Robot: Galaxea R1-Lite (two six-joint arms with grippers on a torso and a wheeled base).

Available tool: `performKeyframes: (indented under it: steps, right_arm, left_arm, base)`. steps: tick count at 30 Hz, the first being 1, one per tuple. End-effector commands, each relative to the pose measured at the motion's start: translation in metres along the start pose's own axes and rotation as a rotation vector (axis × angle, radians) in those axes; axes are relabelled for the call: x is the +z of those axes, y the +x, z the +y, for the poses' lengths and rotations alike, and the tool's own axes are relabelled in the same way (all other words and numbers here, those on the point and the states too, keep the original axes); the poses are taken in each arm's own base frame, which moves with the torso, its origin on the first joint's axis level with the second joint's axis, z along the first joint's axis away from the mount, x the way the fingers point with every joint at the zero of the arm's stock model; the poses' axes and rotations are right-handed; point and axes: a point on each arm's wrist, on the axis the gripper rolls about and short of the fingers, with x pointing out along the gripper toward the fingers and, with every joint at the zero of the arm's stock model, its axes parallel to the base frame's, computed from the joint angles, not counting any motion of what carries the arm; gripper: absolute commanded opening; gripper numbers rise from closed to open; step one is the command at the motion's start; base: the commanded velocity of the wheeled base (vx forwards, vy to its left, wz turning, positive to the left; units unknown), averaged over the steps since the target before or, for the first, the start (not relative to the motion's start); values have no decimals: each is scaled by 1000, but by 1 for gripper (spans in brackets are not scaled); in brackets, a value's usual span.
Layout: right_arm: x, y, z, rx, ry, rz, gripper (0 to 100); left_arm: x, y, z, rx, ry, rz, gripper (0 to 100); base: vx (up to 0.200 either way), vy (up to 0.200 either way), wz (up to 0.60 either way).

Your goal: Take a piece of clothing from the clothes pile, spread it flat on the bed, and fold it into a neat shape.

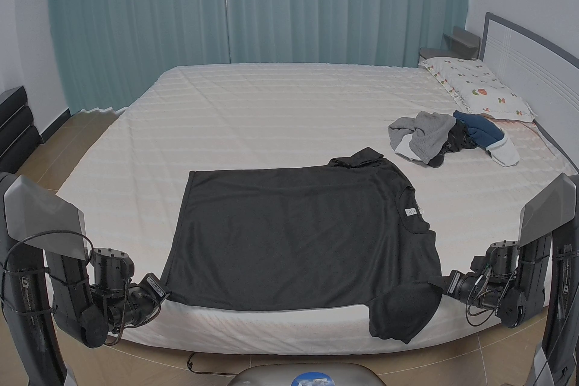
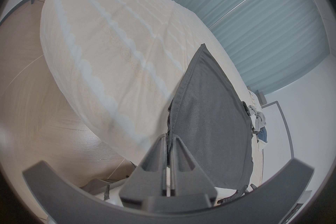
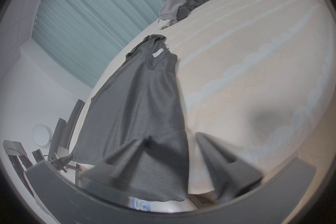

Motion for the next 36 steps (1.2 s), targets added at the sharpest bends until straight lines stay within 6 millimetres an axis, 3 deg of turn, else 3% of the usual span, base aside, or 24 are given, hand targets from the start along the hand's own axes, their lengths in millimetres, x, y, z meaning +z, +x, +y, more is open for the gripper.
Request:
performKeyframes:
  steps: [1, 12, 25, 29, 36]
  right_arm:
    - [-2, -2, -2, -33, 5, -3, 0]
    - [-3, -9, -3, -39, 7, -9, 0]
    - [27, 4, 6, 35, -13, -139, 0]
    - [44, 16, 8, 63, -28, -204, 0]
    - [58, 42, 9, 80, -41, -217, 0]
  left_arm:
    - [0, 0, 0, 0, 0, 1, 0]
    - [0, 0, 0, 1, 0, 0, 0]
    - [4, -1, -5, -36, 1, -29, 0]
    - [5, -1, -6, -50, 2, -39, 0]
    - [6, 2, -6, -49, -2, -41, 0]
  base:
    - [0, 0, 0]
    - [0, 0, 0]
    - [0, 0, 0]
    - [0, 0, 0]
    - [0, 0, 0]
